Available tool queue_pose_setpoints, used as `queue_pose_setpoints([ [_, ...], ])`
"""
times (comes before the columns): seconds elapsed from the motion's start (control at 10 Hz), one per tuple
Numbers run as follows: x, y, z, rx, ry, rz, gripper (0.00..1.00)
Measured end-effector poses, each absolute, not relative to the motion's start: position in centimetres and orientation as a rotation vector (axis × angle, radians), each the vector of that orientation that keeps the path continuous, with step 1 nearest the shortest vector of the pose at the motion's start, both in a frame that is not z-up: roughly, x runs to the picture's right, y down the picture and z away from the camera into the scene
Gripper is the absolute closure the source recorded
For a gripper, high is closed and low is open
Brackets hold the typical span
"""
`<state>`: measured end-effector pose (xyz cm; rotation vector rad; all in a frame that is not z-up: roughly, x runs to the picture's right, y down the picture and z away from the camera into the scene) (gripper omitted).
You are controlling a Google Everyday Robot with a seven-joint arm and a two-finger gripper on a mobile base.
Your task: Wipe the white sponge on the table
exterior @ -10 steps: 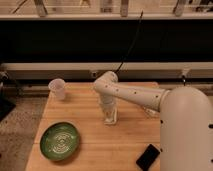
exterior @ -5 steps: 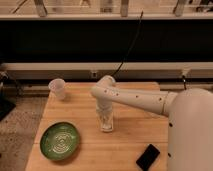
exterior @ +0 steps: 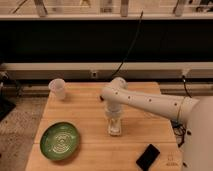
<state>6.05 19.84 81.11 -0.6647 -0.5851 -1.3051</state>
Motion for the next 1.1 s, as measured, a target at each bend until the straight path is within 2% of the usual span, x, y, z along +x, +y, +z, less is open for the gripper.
queue_pose_setpoints([
  [0.5,10.8,17.8,83.3,-0.701,-0.510,-1.192,1.00],
  [1.1,10.1,14.9,86.0,-0.693,-0.492,-1.158,1.00],
])
